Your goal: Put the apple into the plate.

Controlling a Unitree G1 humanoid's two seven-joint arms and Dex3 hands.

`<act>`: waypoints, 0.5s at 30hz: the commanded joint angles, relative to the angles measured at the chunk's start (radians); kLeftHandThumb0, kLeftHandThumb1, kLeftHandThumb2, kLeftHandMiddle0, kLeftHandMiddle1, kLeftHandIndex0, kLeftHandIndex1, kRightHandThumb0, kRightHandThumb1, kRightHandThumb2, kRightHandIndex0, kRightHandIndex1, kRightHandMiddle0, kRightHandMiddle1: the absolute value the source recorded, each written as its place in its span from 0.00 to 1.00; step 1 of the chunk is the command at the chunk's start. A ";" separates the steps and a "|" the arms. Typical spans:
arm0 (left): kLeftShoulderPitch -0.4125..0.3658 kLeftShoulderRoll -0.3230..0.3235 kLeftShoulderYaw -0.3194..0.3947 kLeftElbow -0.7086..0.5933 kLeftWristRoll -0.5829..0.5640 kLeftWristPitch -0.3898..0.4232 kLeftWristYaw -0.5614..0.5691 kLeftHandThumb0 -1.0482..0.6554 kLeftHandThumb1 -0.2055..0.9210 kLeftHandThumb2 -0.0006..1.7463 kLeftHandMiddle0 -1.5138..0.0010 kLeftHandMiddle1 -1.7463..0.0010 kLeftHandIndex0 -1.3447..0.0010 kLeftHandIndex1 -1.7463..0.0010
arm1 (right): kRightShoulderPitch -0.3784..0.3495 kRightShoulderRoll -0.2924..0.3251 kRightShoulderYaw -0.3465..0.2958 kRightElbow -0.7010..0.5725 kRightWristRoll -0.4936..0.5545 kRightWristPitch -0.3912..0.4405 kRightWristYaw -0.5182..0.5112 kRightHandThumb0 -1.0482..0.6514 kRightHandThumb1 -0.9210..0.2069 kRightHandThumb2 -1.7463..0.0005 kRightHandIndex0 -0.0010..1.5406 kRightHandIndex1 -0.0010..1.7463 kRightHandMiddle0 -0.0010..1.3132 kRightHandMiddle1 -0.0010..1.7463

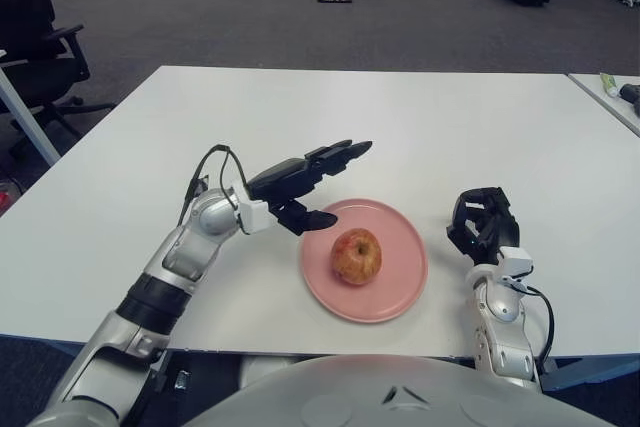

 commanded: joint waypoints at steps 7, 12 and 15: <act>0.107 -0.195 0.133 0.040 -0.126 0.073 0.207 0.00 1.00 0.53 1.00 1.00 1.00 1.00 | -0.005 0.015 0.001 -0.012 0.015 -0.008 0.007 0.39 0.25 0.48 0.41 1.00 0.28 1.00; 0.192 -0.305 0.185 -0.033 -0.239 0.171 0.288 0.02 1.00 0.52 0.99 0.99 1.00 0.92 | -0.002 0.019 0.003 -0.013 0.012 -0.007 0.002 0.39 0.25 0.48 0.41 1.00 0.28 1.00; 0.236 -0.333 0.204 -0.057 -0.249 0.185 0.315 0.06 1.00 0.49 0.99 0.70 1.00 0.56 | -0.002 0.022 0.003 -0.013 0.013 -0.008 0.000 0.39 0.24 0.48 0.41 1.00 0.28 1.00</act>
